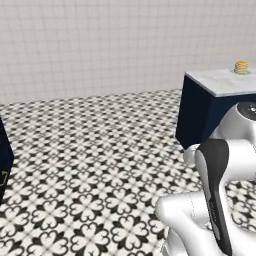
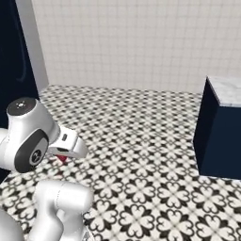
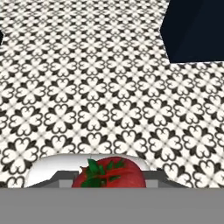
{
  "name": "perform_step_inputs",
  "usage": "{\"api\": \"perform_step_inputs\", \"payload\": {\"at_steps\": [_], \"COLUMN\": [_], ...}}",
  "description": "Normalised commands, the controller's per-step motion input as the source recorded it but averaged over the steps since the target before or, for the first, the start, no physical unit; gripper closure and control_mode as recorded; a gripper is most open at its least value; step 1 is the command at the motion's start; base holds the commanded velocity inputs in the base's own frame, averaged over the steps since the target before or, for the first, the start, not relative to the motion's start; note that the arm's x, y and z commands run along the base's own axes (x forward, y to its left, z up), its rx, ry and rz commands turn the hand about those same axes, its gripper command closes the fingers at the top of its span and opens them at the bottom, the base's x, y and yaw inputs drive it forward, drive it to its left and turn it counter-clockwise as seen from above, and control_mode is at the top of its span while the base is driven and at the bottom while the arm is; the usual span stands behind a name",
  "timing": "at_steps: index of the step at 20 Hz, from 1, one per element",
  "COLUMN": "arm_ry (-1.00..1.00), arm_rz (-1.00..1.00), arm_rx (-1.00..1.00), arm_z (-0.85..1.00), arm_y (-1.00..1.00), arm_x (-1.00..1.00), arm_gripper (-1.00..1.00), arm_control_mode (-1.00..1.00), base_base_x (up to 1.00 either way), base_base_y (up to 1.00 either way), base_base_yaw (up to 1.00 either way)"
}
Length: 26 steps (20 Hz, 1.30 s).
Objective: Take the strawberry from the fridge and place it on top of the pancake, located on the dining counter.
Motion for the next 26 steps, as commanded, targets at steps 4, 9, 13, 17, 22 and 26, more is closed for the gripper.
{"api": "perform_step_inputs", "payload": {"at_steps": [4,9,13,17,22,26], "arm_ry": [0.00,0.00,0.00,0.00,0.00,0.00], "arm_rz": [0.00,0.00,0.00,0.00,0.00,0.00], "arm_rx": [0.00,0.00,0.00,0.00,0.00,0.00], "arm_z": [0.00,0.00,0.00,0.00,0.00,0.00], "arm_y": [0.00,0.00,0.00,0.00,0.00,0.00], "arm_x": [0.00,0.00,0.00,0.00,0.00,0.00], "arm_gripper": [1.00,1.00,1.00,1.00,1.00,1.00], "arm_control_mode": [1.00,1.00,1.00,1.00,1.00,1.00], "base_base_x": [1.00,1.00,1.00,1.00,1.00,1.00], "base_base_y": [0.31,0.02,0.00,0.00,0.00,0.00], "base_base_yaw": [0.00,0.00,0.00,0.00,0.00,-0.03]}}
